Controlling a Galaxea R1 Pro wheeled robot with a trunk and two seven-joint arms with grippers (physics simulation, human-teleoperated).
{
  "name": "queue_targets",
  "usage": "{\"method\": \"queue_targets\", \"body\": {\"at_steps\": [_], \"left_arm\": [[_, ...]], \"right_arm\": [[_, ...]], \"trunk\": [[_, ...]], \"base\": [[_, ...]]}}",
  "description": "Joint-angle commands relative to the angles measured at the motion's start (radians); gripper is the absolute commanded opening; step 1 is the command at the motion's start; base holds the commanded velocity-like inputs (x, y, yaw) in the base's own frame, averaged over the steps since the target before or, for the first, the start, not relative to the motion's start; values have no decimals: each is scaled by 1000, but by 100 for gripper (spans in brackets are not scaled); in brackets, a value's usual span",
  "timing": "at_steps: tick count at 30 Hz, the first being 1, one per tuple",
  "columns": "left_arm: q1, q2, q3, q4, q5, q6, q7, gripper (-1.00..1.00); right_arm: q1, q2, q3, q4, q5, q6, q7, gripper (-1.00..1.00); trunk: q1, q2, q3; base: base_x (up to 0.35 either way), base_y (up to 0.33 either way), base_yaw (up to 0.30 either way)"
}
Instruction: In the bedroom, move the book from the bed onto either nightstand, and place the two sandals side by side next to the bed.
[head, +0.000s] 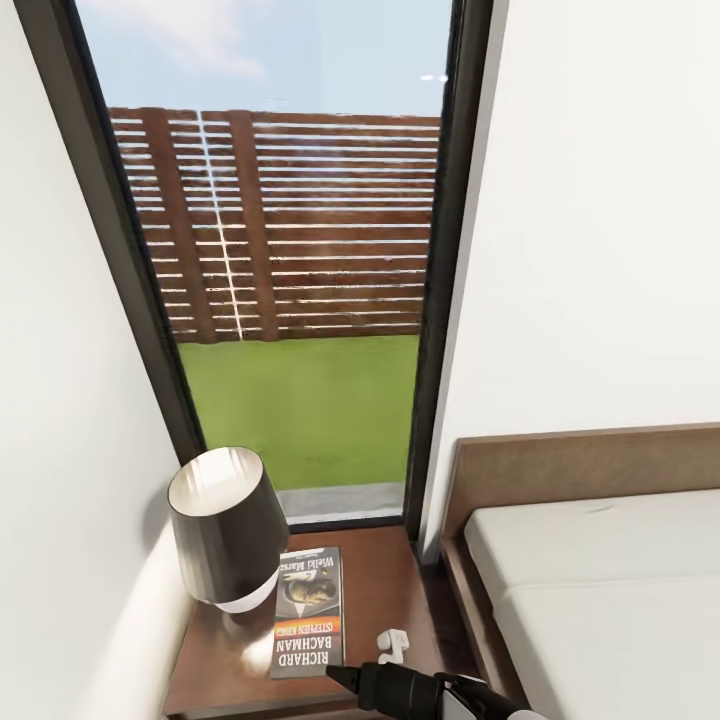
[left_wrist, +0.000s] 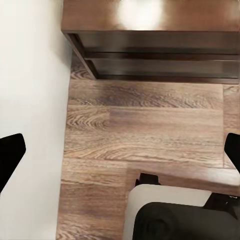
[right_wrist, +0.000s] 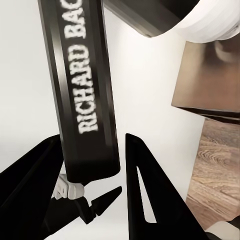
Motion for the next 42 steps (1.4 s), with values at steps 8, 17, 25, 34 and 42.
{"method": "queue_targets", "body": {"at_steps": [8, 17, 25, 34, 42], "left_arm": [[-1, 0, -8, -1, 2, -2, 7, 100], [-1, 0, -8, -1, 2, -2, 7, 100], [-1, 0, -8, -1, 2, -2, 7, 100], [-1, 0, -8, -1, 3, -3, 7, 100], [-1, 0, -8, -1, 2, -3, 7, 100]], "right_arm": [[-1, 0, -3, 0, -3, 4, 2, -100], [-1, 0, -4, -1, -3, 4, 2, -100], [-1, -2, -5, -1, -6, 4, 2, -100], [-1, -8, -11, 0, -17, 5, 2, -100], [11, -14, -13, -3, -18, 6, 6, -100]], "trunk": [[1, -2, -2], [1, -2, -2], [1, -2, -2], [1, -2, -2], [1, -2, -2]], "base": [[7, 0, 78], [1, 0, 68], [0, 0, 12], [0, 0, 2], [0, 0, 104]]}}
